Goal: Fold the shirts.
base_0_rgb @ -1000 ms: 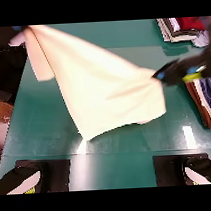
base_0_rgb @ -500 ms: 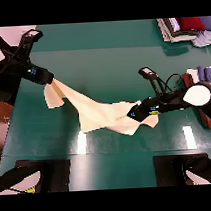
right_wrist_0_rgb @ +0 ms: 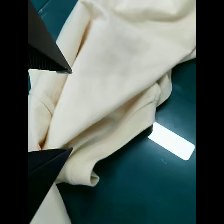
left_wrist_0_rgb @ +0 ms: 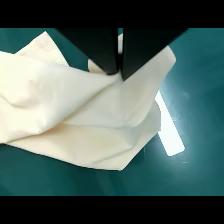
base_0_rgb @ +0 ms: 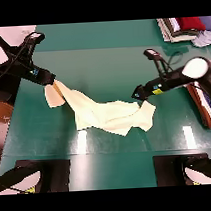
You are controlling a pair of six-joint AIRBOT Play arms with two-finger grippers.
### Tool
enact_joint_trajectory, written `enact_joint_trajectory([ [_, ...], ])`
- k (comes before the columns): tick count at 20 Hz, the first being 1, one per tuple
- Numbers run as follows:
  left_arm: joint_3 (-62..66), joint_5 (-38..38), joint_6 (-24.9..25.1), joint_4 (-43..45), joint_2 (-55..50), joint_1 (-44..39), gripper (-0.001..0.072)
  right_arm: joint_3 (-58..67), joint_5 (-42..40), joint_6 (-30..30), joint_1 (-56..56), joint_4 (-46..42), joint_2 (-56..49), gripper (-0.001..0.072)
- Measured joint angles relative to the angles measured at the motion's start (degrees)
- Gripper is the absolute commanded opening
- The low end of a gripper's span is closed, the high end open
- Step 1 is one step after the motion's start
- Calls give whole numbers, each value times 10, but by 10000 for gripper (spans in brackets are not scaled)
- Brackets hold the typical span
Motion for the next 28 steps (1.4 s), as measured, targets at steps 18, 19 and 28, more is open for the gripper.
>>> enact_joint_trajectory([
  [18, 0, 8, 0, -10, 0, 0, 26, 209, 95, -76, 94, 42, -320, 15],
  [19, 0, 8, 0, -10, 0, 0, 25, 212, 96, -78, 94, 41, -321, 14],
  [28, 89, -11, 0, 5, 45, 0, 26, 346, 117, -57, 34, -14, -213, 14],
])
